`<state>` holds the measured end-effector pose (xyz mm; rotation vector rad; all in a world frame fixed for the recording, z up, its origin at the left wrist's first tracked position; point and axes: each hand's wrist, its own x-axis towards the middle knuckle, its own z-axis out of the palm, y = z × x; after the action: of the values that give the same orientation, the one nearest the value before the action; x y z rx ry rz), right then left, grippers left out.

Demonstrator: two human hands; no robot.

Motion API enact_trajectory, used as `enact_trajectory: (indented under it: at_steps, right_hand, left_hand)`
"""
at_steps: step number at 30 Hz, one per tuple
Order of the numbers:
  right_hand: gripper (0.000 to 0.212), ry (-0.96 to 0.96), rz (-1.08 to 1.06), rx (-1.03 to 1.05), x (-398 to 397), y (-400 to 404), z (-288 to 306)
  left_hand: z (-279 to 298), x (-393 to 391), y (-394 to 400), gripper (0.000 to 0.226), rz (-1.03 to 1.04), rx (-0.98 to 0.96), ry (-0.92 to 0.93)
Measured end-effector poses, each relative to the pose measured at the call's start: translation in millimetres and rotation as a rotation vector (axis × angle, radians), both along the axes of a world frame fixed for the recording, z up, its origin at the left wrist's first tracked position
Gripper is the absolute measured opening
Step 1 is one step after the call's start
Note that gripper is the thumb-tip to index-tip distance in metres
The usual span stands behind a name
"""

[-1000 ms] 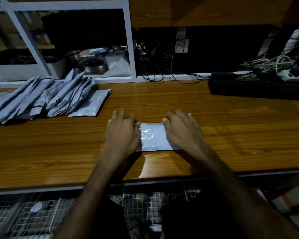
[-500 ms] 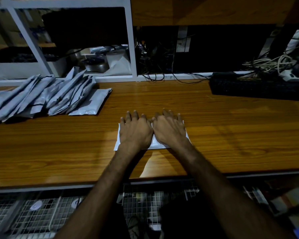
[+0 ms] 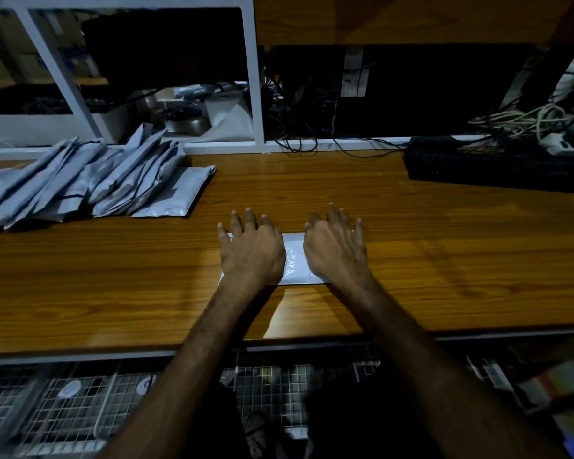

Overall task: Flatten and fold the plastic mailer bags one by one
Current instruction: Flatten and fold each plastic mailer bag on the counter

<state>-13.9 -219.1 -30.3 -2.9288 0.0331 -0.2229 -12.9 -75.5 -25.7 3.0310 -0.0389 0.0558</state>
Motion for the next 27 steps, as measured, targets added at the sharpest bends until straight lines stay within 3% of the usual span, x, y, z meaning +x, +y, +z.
enact_trajectory:
  at_steps: [27]
  right_hand:
    - [0.048,-0.008,-0.08,-0.02,-2,-49,-4]
  left_hand:
    - [-6,-8,61,0.058,0.103,-0.058,0.019]
